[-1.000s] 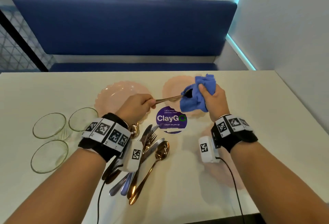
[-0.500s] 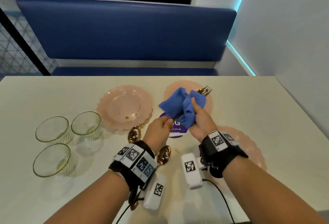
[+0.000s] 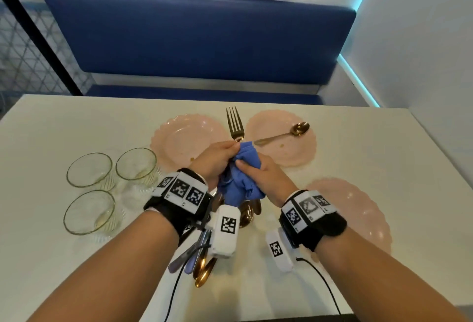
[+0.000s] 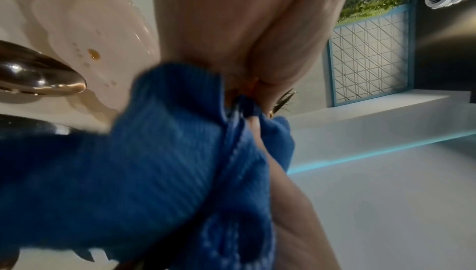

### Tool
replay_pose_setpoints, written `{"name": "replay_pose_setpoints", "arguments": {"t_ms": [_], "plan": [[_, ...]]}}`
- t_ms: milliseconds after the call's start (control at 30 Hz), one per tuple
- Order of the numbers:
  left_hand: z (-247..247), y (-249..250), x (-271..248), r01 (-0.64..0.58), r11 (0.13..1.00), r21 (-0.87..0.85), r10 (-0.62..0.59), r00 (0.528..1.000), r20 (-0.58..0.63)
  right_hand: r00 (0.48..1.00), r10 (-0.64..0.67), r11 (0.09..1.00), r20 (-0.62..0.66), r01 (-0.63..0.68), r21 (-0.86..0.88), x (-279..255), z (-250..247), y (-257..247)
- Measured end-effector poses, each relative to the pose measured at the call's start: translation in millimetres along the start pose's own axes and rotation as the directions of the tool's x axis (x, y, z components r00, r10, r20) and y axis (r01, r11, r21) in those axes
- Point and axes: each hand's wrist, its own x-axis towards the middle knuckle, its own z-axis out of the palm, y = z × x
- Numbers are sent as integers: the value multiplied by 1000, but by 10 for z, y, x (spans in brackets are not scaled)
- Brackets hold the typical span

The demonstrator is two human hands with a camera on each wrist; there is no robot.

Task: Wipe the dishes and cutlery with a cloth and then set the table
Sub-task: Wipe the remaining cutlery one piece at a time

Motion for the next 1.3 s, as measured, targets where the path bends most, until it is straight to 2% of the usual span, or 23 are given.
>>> {"name": "replay_pose_setpoints", "arguments": {"t_ms": [133, 300, 400, 467, 533, 600, 667, 733, 800, 833, 867, 933, 1000, 1067, 1167, 1300], "plan": [[-140, -68, 29, 79, 987, -139, -98, 986, -136, 999, 45, 998, 26, -44, -46, -23, 265, 117], [-275, -263, 8, 158, 923, -352, -243, 947, -212, 992, 82, 931, 97, -41, -364, 19, 348, 247], [-386, -280, 15, 112, 898, -426, -255, 921, -295, 983, 104, 878, 152, -19, -478, -42, 376, 307], [-537, -241, 33, 37, 902, -429, -216, 901, -377, 964, 165, 879, 207, -48, -474, -116, 326, 384], [-677, -231, 44, 12, 937, -350, -163, 900, -405, 960, 217, 913, 176, -136, -385, -143, 170, 404], [-753, -310, 43, 53, 958, -281, -159, 917, -367, 959, 270, 956, 86, -256, -144, -115, -16, 369], [-755, -423, 35, 97, 958, -270, -188, 923, -335, 960, 280, 955, 12, -280, 102, -57, -186, 297], [-738, -484, 37, 108, 967, -229, -188, 912, -365, 964, 265, 955, -33, -257, 151, -9, -318, 245], [-710, -505, 46, 107, 993, -48, -117, 912, -392, 963, 267, 958, -46, -260, 118, 1, -415, 196], [-693, -509, 50, 117, 988, 101, -70, 920, -386, 963, 265, 958, -48, -258, 130, -2, -455, 160], [-678, -519, 52, 139, 948, 287, -23, 927, -375, 965, 257, 955, -46, -246, 164, -2, -493, 132], [-650, -574, 52, 197, 750, 632, 23, 946, -323, 969, 244, 947, -34, -231, 223, 2, -542, 76], [-627, -672, 42, 240, 569, 787, -28, 962, -273, 971, 237, 934, -16, -224, 280, 15, -557, 51], [-593, -803, 45, 259, 455, 852, -79, 965, -251, 975, 224, 920, -4, -210, 330, 39, -550, 59], [-525, -965, 65, 275, 386, 880, -55, 960, -275, 975, 224, 909, 13, -213, 359, 72, -506, 80], [-489, -1068, 56, 269, 428, 862, -1, 955, -298, 970, 242, 887, 10, -225, 403, 132, -496, 121]]}}
